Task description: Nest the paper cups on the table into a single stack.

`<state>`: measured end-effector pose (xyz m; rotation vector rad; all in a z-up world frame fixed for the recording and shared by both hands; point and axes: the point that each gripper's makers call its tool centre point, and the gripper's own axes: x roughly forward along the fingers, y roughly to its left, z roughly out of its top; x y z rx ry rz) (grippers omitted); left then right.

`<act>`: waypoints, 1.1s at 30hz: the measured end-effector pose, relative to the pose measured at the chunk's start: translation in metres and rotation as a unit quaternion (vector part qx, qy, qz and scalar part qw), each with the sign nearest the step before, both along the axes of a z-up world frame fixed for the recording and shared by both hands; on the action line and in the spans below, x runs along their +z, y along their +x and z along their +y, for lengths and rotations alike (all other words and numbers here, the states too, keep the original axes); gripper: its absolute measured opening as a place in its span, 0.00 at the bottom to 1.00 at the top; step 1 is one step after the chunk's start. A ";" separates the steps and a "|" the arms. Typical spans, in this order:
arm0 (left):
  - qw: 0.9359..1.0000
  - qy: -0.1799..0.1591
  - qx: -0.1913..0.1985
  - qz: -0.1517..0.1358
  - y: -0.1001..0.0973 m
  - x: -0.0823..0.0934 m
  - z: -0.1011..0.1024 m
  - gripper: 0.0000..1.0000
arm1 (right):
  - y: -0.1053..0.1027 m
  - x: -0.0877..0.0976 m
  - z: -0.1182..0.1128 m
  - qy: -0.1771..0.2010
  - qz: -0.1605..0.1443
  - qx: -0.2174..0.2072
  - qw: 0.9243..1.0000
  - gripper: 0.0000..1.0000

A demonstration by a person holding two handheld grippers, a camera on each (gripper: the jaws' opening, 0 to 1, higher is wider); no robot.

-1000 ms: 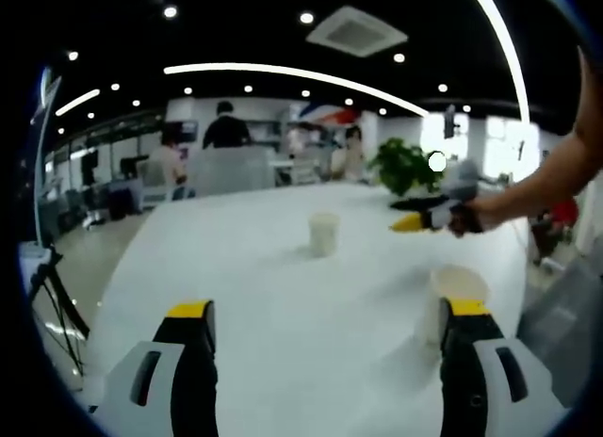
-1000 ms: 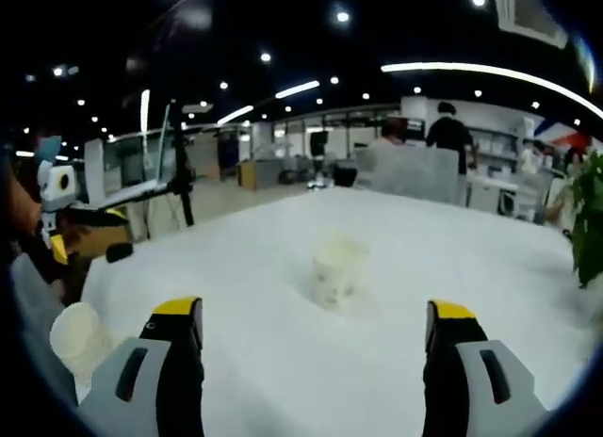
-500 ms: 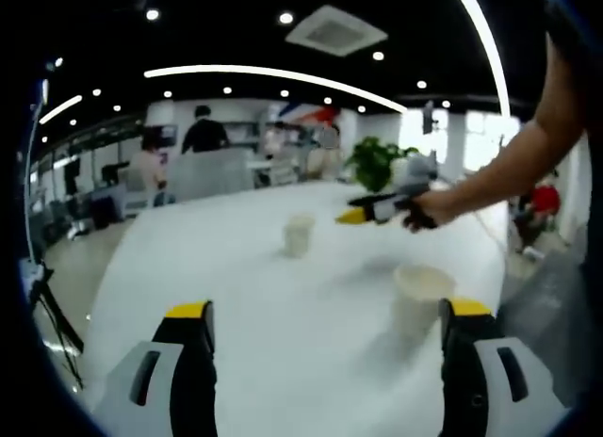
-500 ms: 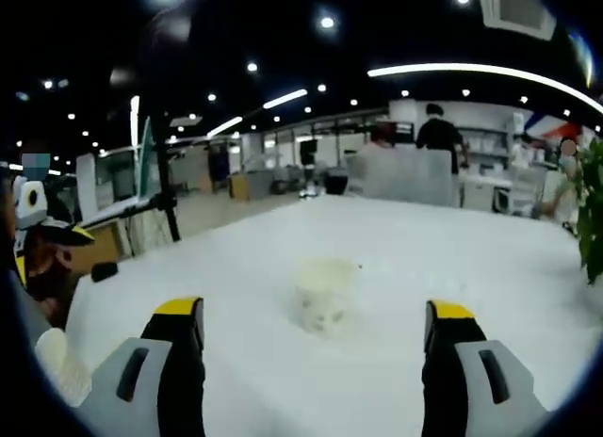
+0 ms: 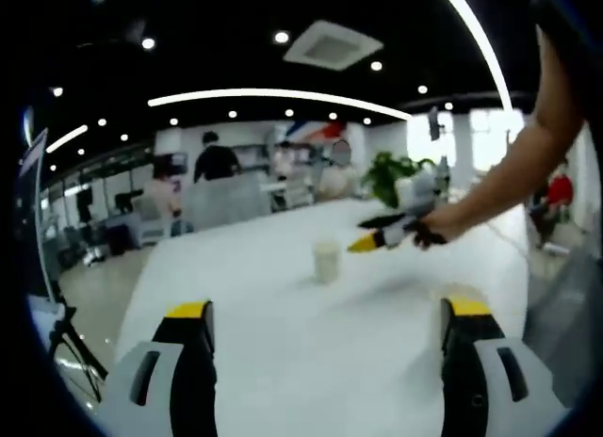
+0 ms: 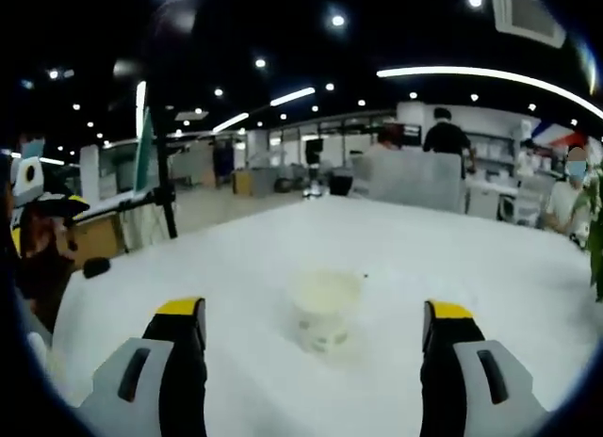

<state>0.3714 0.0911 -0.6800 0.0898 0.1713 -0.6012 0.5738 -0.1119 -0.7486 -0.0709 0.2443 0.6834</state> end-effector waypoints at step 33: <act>0.999 0.017 0.032 0.038 -0.006 -0.026 0.009 0.96 | 0.058 -0.053 0.028 -0.027 0.026 0.003 0.999 0.43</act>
